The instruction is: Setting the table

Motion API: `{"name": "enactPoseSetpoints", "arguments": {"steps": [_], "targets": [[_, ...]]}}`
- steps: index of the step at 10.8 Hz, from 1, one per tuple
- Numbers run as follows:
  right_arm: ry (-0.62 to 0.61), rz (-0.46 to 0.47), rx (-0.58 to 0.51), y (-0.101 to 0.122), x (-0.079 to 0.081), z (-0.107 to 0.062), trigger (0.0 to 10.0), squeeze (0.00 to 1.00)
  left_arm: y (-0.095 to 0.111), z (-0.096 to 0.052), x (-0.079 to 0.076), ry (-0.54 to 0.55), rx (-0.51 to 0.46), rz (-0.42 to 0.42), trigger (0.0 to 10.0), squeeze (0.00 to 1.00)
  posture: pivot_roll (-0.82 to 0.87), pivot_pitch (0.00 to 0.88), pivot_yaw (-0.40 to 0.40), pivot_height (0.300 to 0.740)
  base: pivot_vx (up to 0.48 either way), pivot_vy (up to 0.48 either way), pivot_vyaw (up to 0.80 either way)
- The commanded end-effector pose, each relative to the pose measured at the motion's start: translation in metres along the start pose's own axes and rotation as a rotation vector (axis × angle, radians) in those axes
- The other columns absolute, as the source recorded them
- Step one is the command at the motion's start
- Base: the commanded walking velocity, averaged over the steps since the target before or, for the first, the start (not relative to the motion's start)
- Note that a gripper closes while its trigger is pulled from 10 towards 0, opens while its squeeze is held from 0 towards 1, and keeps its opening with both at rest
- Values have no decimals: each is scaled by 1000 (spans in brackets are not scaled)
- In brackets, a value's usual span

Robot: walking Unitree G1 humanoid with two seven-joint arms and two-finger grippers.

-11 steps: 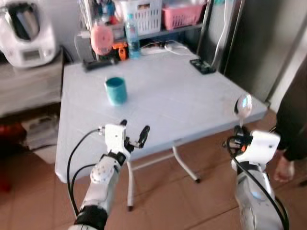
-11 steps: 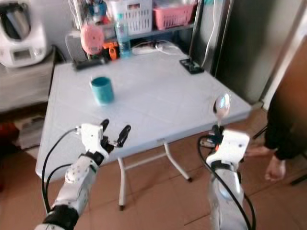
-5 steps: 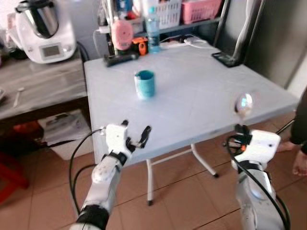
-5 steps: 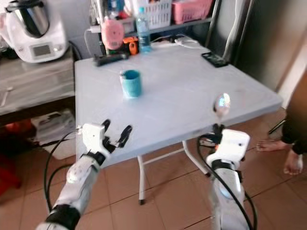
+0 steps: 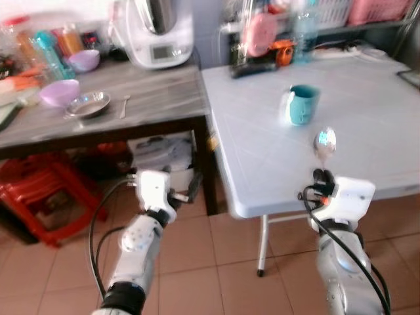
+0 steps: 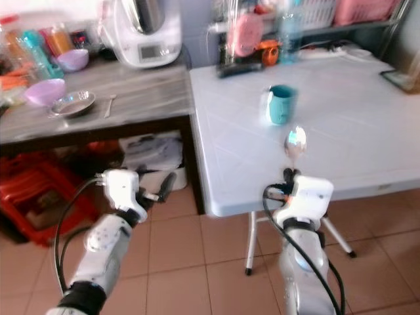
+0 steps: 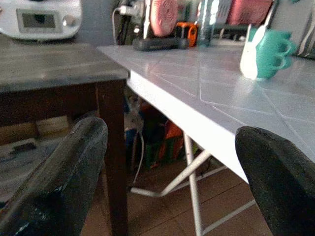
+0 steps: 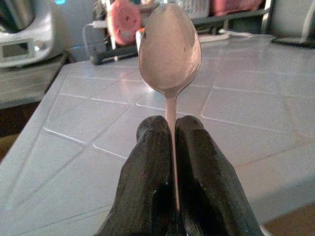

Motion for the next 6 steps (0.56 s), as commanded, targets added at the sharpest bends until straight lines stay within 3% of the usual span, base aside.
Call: {"name": "enactPoseSetpoints", "arguments": {"steps": [1, 6], "targets": [[11, 13, -29, 7, 5, 2, 10000, 0, 5, 0, 7, 12, -5, 26, 10000, 0, -113, 0, 58, 740, 0, 480, 0], [19, 15, -36, 8, 7, 3, 10000, 0, 3, 0, 6, 10, -1, 29, 10000, 0, -113, 0, 57, 740, 0, 480, 0]]}}
Point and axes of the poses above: a point about 5 cm out from each wrist's last joint towards the gripper, its own z axis pointing out of the wrist towards the gripper, its own y axis along the axis of the wrist's last joint, x = y × z, the point moved 2 cm from there along z, pointing out of the wrist towards the gripper, and after that the axes turned 8 degrees about -z, right-handed, at the moved point
